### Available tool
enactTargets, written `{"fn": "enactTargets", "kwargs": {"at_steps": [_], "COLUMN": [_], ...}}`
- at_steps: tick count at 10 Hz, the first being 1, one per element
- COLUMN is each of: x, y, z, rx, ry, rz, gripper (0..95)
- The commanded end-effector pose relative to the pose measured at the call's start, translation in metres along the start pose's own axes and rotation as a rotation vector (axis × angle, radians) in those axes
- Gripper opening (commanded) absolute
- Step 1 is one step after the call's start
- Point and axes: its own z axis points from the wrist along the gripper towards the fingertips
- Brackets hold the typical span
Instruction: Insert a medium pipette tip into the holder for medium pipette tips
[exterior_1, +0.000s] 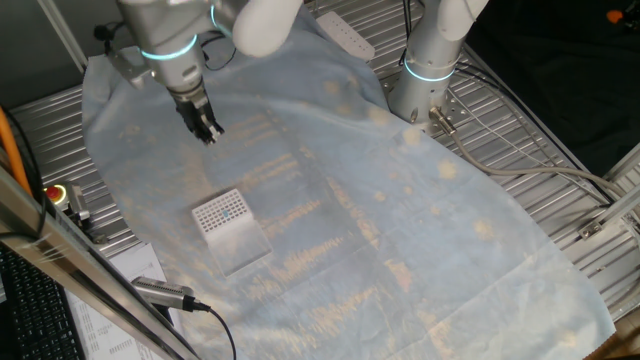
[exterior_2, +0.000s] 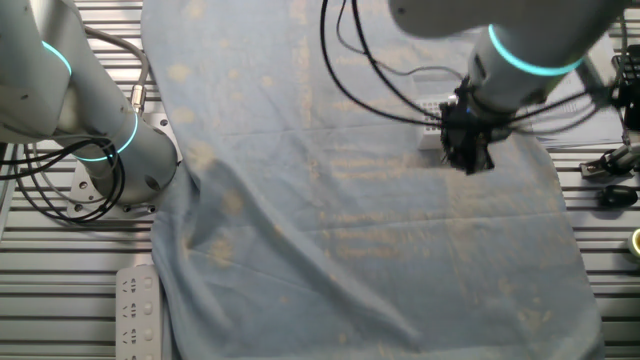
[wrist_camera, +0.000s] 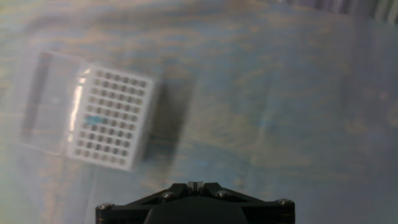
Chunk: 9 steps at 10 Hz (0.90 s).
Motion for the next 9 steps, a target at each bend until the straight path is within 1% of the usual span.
{"fn": "enactTargets", "kwargs": {"at_steps": [1, 3, 5, 6, 9], "x": [0.0006, 0.0026, 0.0026, 0.0026, 0.0026], "y": [-0.0041, -0.0053, -0.0053, -0.0053, -0.0053], "z": [0.0025, 0.0011, 0.0011, 0.0011, 0.0012], "rx": [0.004, 0.008, 0.009, 0.015, 0.014], "ry": [0.002, 0.003, 0.004, 0.005, 0.004], "rz": [0.073, 0.127, 0.134, 0.135, 0.139], "gripper": [0.0, 0.0, 0.0, 0.0, 0.0]}}
